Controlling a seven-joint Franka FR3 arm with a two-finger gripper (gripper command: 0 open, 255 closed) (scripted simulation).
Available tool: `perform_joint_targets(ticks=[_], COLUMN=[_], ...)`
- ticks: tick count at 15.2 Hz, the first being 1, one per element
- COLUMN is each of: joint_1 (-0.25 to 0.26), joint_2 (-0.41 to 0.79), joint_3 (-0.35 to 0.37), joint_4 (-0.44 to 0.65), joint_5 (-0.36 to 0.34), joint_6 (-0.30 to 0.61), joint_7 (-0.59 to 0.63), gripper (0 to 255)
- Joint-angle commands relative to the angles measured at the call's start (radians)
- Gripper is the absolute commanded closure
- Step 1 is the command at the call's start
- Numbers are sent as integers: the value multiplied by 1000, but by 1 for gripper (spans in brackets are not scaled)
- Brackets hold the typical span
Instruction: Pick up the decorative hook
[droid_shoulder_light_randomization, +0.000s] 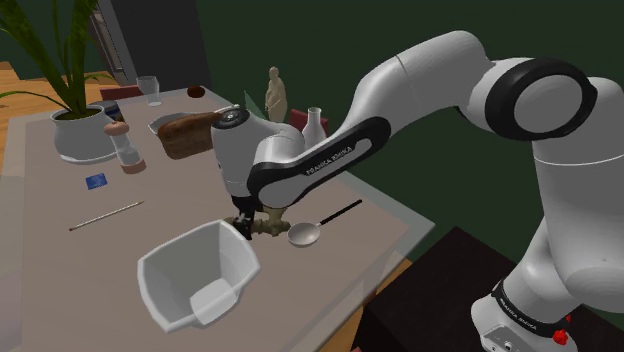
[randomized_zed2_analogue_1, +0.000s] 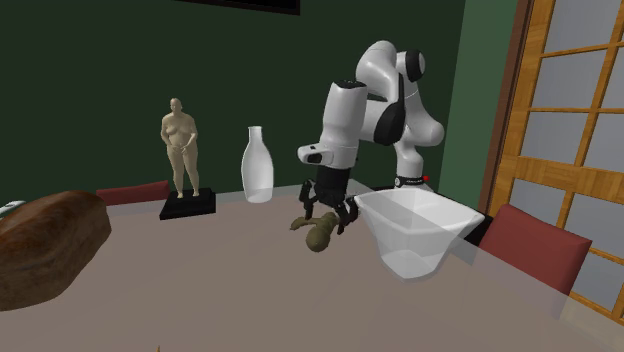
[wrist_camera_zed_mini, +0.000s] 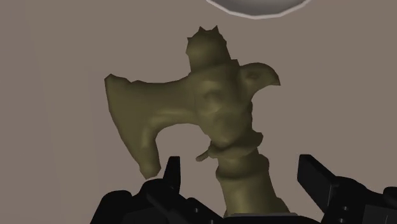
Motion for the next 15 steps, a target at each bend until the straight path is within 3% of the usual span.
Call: perform_joint_targets(ticks=[1,2,3,15], joint_1=[3,3,3,-1], joint_2=[13,13,14,-7], joint_3=[-4,-4,-4,3], joint_4=[-1,-1,1,10], joint_5=[-7,-7,-7,5], joint_6=[14,14,13,-15], joint_7=[5,5,4,-6], gripper=[0,0,255,255])
